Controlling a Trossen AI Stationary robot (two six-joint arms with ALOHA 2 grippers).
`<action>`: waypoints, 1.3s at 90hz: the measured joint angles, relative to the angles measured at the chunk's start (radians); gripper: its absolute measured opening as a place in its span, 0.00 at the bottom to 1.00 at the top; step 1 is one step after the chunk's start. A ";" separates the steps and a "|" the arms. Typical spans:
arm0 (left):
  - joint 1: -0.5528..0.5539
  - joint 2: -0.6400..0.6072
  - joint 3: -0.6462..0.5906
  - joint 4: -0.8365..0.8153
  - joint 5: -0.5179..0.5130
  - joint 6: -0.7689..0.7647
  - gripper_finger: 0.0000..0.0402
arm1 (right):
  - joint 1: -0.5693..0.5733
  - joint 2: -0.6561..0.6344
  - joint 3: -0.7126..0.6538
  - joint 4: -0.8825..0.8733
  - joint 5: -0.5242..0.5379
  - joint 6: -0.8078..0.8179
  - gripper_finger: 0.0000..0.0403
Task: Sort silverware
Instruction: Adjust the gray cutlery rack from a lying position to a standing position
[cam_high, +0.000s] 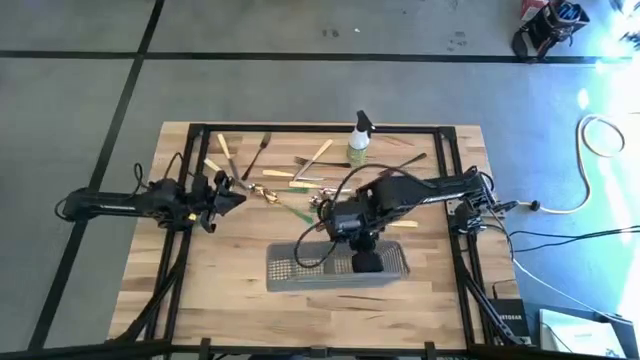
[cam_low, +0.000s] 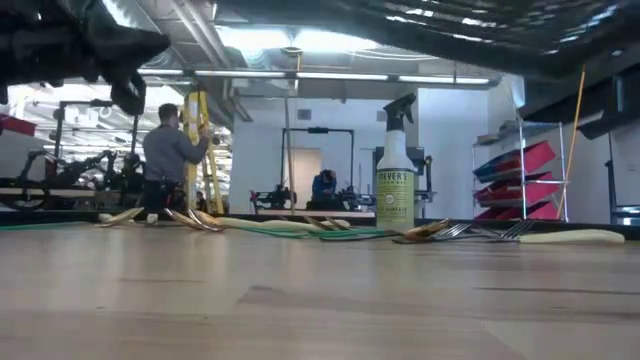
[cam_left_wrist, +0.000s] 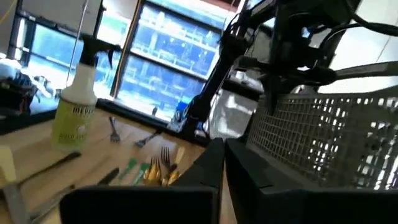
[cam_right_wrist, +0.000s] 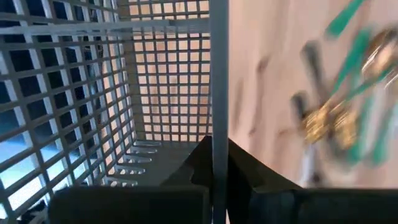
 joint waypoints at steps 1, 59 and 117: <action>0.000 0.000 0.000 -0.004 0.000 -0.001 0.00 | 0.001 0.000 -0.008 0.003 0.000 0.008 0.00; 0.000 0.000 -0.001 -0.056 0.063 -0.013 0.00 | 0.049 0.012 -0.403 0.431 -0.019 0.165 0.00; 0.000 0.000 -0.001 -0.064 0.111 -0.014 0.00 | 0.088 0.065 -0.452 0.503 0.033 0.099 0.00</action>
